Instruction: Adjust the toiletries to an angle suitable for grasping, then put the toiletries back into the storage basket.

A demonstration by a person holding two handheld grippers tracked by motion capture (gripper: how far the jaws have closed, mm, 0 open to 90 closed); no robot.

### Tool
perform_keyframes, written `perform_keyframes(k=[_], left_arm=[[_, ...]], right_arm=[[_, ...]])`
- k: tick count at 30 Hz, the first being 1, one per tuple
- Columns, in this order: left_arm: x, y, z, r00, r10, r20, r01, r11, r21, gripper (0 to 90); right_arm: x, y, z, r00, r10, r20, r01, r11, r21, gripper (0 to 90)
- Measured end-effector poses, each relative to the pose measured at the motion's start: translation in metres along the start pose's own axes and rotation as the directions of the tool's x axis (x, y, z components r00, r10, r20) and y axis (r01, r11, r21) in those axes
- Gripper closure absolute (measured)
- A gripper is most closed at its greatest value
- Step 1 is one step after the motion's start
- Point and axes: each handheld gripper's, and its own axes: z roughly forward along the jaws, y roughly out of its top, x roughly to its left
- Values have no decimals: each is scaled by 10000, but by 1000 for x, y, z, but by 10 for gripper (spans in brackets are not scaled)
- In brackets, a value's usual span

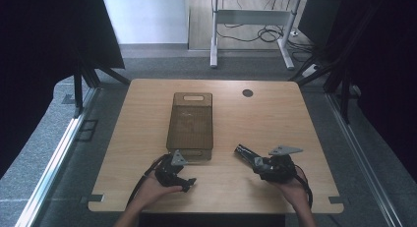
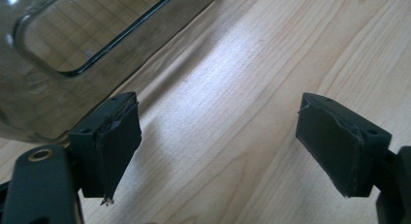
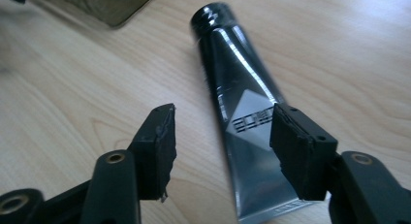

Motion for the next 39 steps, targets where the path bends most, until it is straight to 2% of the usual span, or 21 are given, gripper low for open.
perform_keyframes(k=[8,9,12,16,22,26,27,29,30,31,35,38,39], left_arm=[[0,-2,-1,9999,-21,167,21,10000,20,166],[1,-3,-3,9999,-82,149,82,10000,-13,166],[3,-3,-7,9998,-146,132,148,9998,-146,167],[5,-3,-9,9997,-243,96,246,9994,-253,167],[5,-4,-7,9998,-161,95,162,9998,-125,168],[5,-4,-8,9998,-164,116,166,9998,-143,168],[5,-3,-9,9998,-146,100,148,9998,-160,168],[5,-3,-10,9998,-163,109,165,9997,-200,168],[5,-3,-10,9998,-163,97,165,9996,-213,168],[5,-3,-10,9998,-168,89,170,9996,-218,168],[5,-4,-9,9998,-171,73,171,9998,-106,169],[5,-4,-8,9998,-152,96,153,9998,-85,169],[4,-4,-7,9999,-125,108,126,9999,-70,169]], right_arm=[[-4,18,-2,9999,-129,91,128,9999,63,376],[-5,26,4,9998,-159,-86,161,9993,328,369],[-4,36,12,9989,-454,-133,465,9949,900,353],[-3,48,14,9975,-682,-173,698,9905,1185,350],[-5,69,21,9949,-940,-378,995,9770,1888,343],[-5,77,25,9931,-1110,-373,1164,9704,2115,343],[-6,84,29,9933,-1070,-444,1145,9653,2347,339],[-6,86,30,9930,-1104,-430,1176,9628,2435,339],[-7,91,33,9923,-1175,-394,1238,9568,2631,339],[-7,91,33,9923,-1175,-394,1238,9568,2631,339],[-9,98,40,9912,-1238,-467,1321,9455,2975,341],[-9,100,42,9922,-1138,-515,1240,9469,2965,341],[-9,103,43,9920,-1173,-455,1256,9443,3042,343]])
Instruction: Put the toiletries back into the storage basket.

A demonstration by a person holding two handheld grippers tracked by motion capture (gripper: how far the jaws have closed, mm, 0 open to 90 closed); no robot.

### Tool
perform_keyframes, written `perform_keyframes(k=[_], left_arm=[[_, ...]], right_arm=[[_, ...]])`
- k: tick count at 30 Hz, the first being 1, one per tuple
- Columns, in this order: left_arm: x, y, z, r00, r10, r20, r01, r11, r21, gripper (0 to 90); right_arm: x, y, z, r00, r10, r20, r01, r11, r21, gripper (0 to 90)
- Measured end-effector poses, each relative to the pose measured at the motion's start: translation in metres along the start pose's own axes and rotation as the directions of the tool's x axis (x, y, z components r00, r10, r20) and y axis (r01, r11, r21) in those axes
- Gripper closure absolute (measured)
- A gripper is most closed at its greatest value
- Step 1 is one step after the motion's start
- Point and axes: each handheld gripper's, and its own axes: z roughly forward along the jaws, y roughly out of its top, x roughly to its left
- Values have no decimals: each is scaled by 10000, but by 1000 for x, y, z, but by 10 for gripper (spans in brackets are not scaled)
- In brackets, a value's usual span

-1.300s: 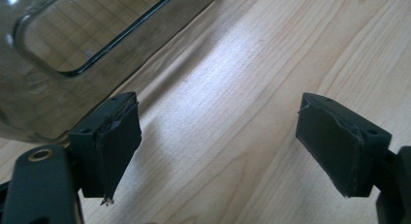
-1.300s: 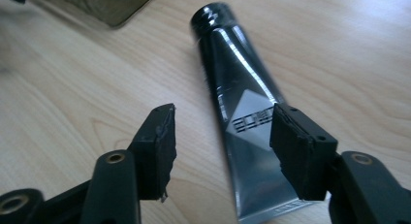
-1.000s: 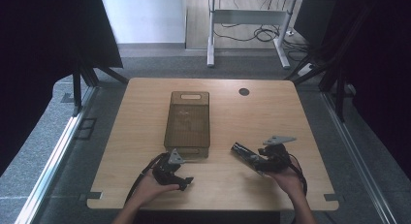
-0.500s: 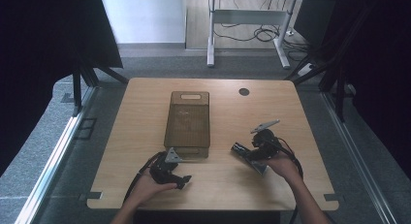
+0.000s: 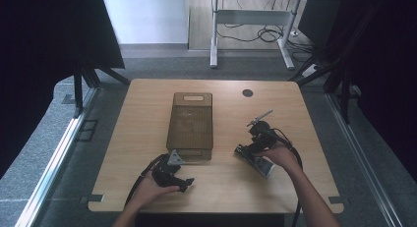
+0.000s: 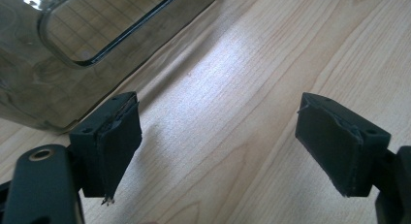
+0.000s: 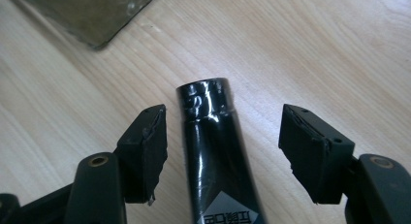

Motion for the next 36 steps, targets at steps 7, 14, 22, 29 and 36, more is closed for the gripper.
perform_keyframes(k=[7,14,22,29,36], left_arm=[[0,0,-1,10000,4,-3,-4,10000,-60,169],[-1,0,0,10000,55,10,-55,10000,20,169],[-2,0,0,10000,79,26,-79,10000,35,169],[-1,0,0,10000,91,32,-91,10000,32,169],[-1,0,2,9999,105,49,-106,9999,127,169]], right_arm=[[1,7,1,9999,-105,37,104,9995,305,352],[2,8,10,9996,-254,113,243,9956,908,353],[5,7,20,9982,-477,367,413,9866,1577,340],[2,3,31,9986,-386,354,309,9796,1983,320],[3,-4,40,9986,-455,267,379,9709,2363,315]])
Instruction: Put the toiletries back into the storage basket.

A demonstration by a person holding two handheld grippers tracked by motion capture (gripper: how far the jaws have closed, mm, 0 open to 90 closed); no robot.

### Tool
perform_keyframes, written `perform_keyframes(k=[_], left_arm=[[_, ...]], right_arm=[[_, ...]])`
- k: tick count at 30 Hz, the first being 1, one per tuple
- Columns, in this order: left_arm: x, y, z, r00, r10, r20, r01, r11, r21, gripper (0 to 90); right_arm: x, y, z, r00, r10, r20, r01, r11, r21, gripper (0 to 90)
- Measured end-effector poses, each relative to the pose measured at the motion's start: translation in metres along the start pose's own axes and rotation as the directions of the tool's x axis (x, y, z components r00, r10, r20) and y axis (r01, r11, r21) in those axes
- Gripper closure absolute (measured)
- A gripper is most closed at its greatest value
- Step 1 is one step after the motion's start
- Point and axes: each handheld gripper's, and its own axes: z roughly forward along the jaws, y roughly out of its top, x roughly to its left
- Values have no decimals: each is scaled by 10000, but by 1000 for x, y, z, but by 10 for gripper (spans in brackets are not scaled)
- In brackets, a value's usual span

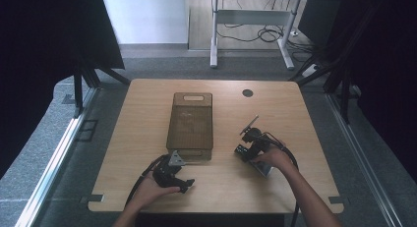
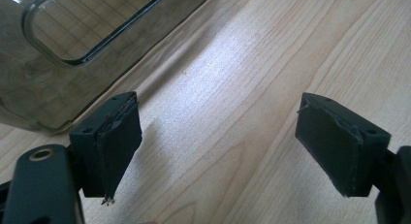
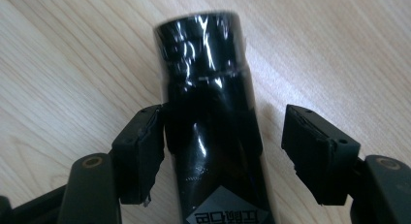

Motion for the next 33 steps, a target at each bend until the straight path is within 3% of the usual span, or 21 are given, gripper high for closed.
perform_keyframes(k=[8,12,14,20,26,33], left_arm=[[0,0,1,10000,-5,7,5,10000,-7,169],[0,-1,2,10000,20,13,-20,10000,3,169],[0,-1,2,10000,15,17,-15,10000,39,170],[0,-1,2,10000,-8,16,8,10000,55,169],[0,-1,3,10000,-8,8,8,10000,60,170],[0,-1,3,10000,18,18,-19,9999,108,169]], right_arm=[[3,-2,6,9995,-209,236,196,9982,563,321],[1,-4,8,9999,-114,70,111,9988,478,367],[2,-4,7,9998,-198,38,196,9990,391,434],[1,-1,6,9999,-142,-20,143,9981,604,444],[-5,1,4,9986,276,-441,-240,9965,803,451],[-9,7,-12,9930,759,-902,-721,9964,445,454]])
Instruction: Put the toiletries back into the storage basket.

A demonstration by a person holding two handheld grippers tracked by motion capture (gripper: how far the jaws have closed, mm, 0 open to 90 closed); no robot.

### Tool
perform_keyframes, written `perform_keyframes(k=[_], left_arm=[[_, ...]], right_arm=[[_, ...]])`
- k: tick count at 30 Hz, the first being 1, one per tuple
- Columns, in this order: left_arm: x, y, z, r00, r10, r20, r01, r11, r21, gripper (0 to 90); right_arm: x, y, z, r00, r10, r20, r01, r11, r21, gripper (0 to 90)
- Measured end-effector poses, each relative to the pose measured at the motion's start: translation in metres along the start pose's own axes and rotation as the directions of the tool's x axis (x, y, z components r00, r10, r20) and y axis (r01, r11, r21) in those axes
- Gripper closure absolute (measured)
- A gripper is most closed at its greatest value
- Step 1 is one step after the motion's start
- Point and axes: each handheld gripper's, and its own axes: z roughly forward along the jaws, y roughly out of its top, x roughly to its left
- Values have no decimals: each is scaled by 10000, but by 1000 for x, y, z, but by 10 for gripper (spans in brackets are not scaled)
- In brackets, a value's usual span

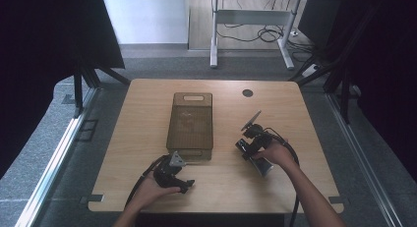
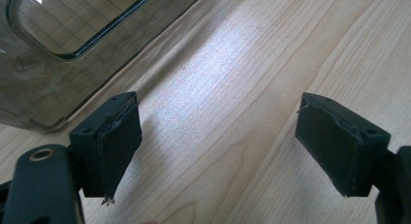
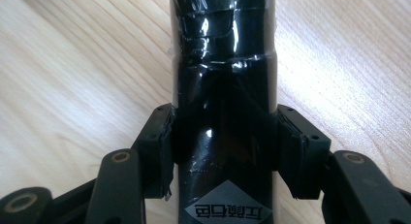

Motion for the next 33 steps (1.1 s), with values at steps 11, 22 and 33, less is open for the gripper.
perform_keyframes(k=[11,22,33], left_arm=[[-1,0,-1,10000,20,18,-20,10000,1,170],[-1,0,1,10000,35,32,-35,10000,4,172],[-2,0,3,10000,85,23,-85,9999,128,173]], right_arm=[[10,14,-24,9986,94,-519,-116,9990,-428,455],[21,32,-40,9969,44,-790,-104,9970,-766,455],[27,43,-50,9928,-43,-1196,-119,9908,-1349,455]])
